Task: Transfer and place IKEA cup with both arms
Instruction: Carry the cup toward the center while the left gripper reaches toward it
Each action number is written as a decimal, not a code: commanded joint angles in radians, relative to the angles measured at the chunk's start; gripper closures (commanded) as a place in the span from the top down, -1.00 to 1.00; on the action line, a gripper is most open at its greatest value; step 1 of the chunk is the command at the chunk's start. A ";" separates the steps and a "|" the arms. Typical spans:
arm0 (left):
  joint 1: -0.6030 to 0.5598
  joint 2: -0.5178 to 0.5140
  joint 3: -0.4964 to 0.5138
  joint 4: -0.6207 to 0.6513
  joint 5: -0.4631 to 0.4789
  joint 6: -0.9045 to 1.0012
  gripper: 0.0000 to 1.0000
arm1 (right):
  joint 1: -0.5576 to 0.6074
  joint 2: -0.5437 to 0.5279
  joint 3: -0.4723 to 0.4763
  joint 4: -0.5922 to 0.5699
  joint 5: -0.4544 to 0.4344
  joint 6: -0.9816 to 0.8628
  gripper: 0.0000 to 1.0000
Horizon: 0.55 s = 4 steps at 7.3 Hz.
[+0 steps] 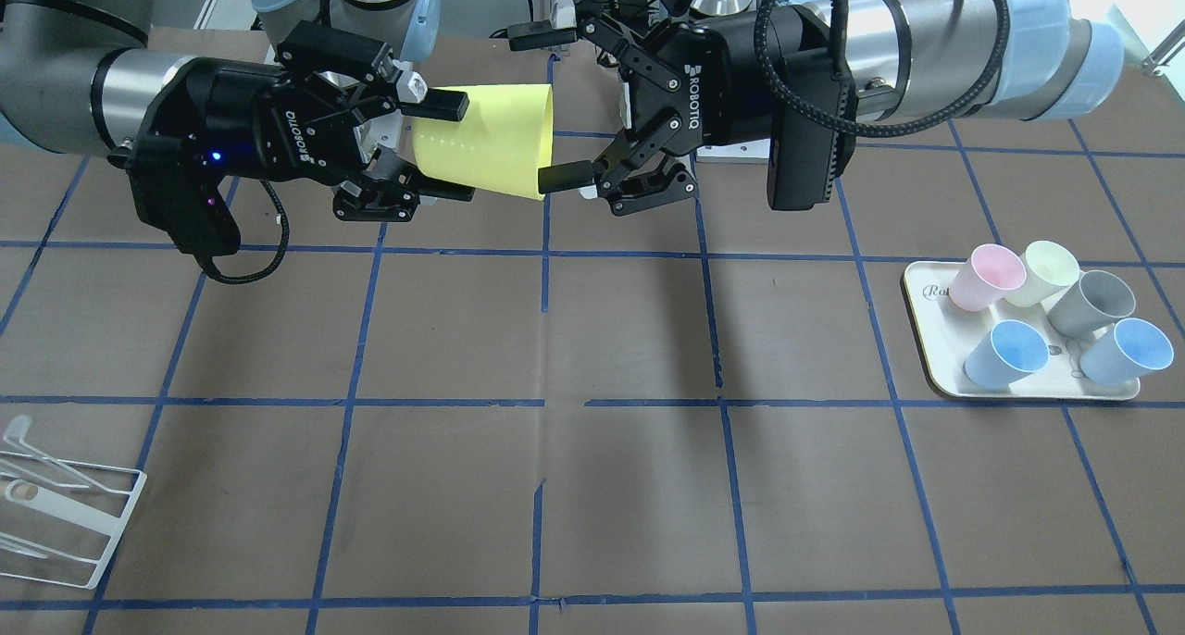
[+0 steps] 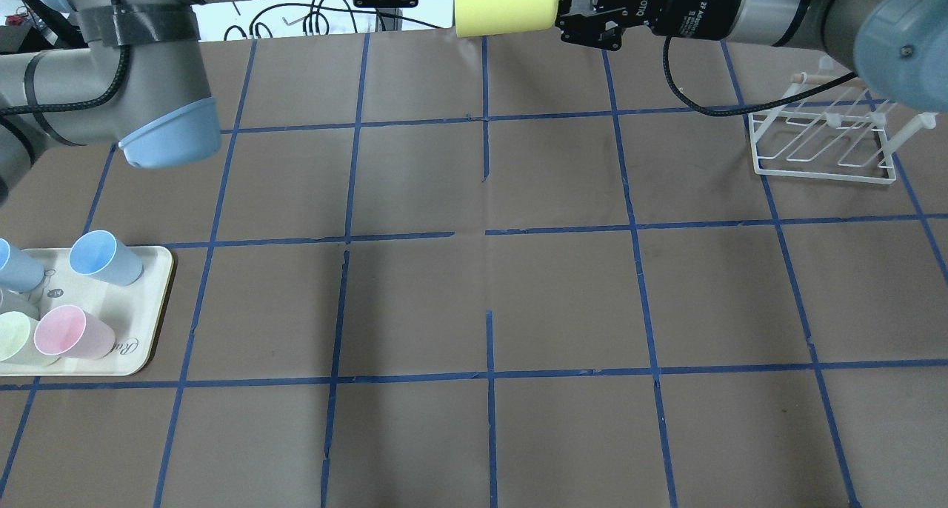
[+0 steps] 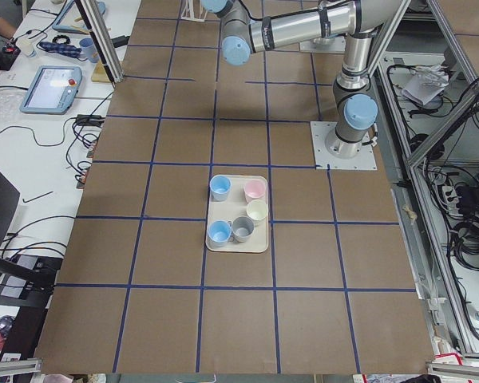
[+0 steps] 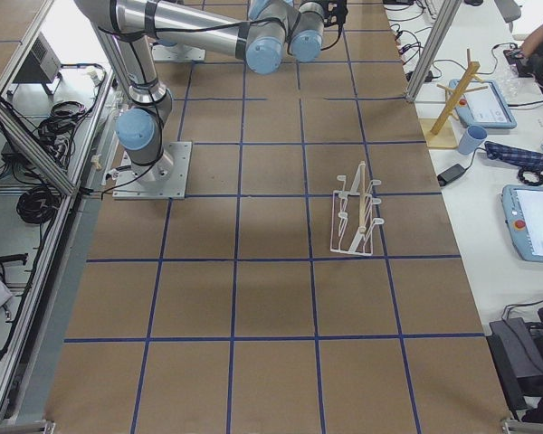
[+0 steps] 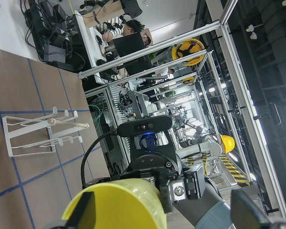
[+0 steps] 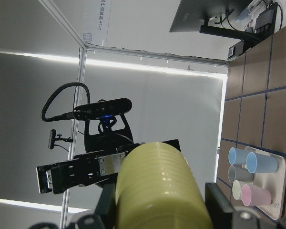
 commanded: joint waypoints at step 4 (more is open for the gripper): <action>0.003 0.000 -0.065 0.229 0.011 -0.167 1.00 | 0.003 -0.002 0.000 0.000 0.002 0.005 -0.65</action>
